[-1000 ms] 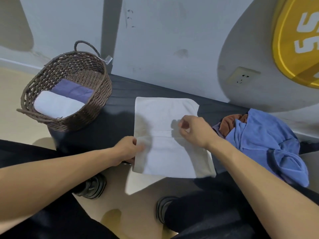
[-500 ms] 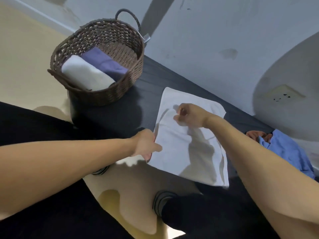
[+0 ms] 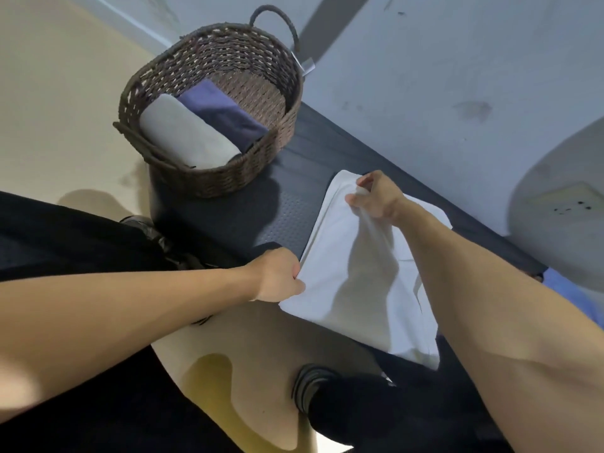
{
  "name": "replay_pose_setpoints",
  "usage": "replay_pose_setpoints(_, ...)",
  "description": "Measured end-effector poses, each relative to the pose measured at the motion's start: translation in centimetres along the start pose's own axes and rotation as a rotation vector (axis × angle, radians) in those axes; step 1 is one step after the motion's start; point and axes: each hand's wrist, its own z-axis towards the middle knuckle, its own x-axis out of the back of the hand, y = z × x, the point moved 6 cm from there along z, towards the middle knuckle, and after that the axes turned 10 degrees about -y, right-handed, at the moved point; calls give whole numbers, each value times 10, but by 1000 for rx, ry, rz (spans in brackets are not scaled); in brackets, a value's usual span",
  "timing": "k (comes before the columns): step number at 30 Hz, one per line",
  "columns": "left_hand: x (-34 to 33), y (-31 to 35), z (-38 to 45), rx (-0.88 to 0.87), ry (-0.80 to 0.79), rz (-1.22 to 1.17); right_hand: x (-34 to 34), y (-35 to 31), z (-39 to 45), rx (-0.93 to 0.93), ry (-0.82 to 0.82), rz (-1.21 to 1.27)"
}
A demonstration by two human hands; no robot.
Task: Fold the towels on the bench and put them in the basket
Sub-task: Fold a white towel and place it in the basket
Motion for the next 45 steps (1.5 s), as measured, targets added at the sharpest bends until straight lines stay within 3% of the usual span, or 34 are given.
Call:
replay_pose_setpoints(4, 32, 0, -11, 12, 36, 255, -1, 4, 0, -51, -97, -120)
replay_pose_setpoints(7, 67, -12, -20, 33, 172, 266, -4, 6, -7, -25, -214, 0)
replay_pose_setpoints(12, 79, -39, -25, 68, 275, 212, 5, -6, 1, 90, 13, 173)
replay_pose_setpoints(17, 81, -35, -28, -5, 346, 188, 6, -8, 11, 13, 163, 16)
replay_pose_setpoints(23, 78, -35, -28, 73, 131, 294, 3, -14, 22, -62, 153, -188)
replay_pose_setpoints(29, 83, -38, -30, 148, 115, 267, 8, -12, 30, -98, 171, -208)
replay_pose_setpoints(32, 83, -44, -31, 197, 160, 142, 11, -13, 28, -99, 198, -186)
replay_pose_setpoints(37, 78, -61, -25, 169, 198, -278, 4, -15, 26, -11, 238, -192)
replay_pose_setpoints(42, 80, -65, -23, 138, 120, -266, 0, -14, 20, 60, 225, -276)
replay_pose_setpoints(45, 83, -66, -25, 109, 135, -238, 7, -25, 24, 115, 188, -149)
